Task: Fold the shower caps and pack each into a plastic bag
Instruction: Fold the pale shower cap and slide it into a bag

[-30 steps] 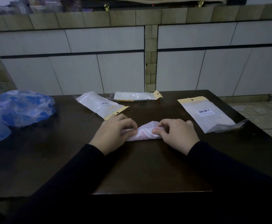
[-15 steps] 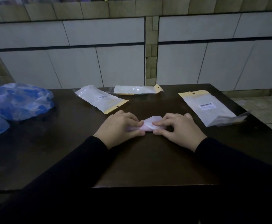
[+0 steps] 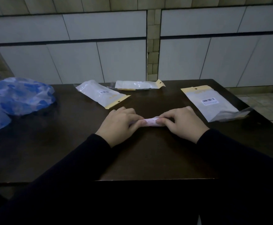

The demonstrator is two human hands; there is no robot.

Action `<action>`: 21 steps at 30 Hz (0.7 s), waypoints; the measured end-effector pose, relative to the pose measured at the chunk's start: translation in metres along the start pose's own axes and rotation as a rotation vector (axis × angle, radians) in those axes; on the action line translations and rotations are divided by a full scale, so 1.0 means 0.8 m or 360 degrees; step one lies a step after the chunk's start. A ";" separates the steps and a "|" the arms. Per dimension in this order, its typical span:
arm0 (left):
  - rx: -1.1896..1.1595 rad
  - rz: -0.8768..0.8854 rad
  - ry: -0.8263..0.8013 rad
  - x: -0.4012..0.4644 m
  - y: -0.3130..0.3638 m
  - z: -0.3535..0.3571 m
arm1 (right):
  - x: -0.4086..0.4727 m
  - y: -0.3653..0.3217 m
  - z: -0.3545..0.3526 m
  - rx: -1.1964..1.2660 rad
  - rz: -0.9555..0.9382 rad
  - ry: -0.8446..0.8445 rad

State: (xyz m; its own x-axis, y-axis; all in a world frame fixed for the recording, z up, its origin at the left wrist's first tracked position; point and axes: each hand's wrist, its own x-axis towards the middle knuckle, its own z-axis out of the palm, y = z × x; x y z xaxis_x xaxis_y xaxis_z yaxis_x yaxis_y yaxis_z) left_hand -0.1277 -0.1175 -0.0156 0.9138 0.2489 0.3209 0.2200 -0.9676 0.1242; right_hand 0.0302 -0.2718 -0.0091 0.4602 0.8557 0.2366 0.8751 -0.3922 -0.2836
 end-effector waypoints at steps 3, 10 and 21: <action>0.0005 -0.0049 -0.0006 0.001 0.006 0.001 | 0.002 0.000 0.001 0.0131 0.0092 -0.0025; -0.0106 -0.0132 -0.0026 0.008 0.014 -0.004 | -0.010 -0.003 0.009 0.0009 -0.0004 0.0289; -0.0141 -0.0082 0.0169 0.019 0.014 0.005 | -0.004 0.006 0.007 -0.0187 -0.0106 0.0302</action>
State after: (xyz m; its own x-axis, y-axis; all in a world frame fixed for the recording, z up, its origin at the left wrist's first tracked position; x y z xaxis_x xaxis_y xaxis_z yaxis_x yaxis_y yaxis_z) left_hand -0.1103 -0.1244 -0.0129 0.8599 0.3059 0.4087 0.2305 -0.9470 0.2237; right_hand 0.0317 -0.2747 -0.0165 0.4112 0.8065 0.4248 0.9107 -0.3831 -0.1543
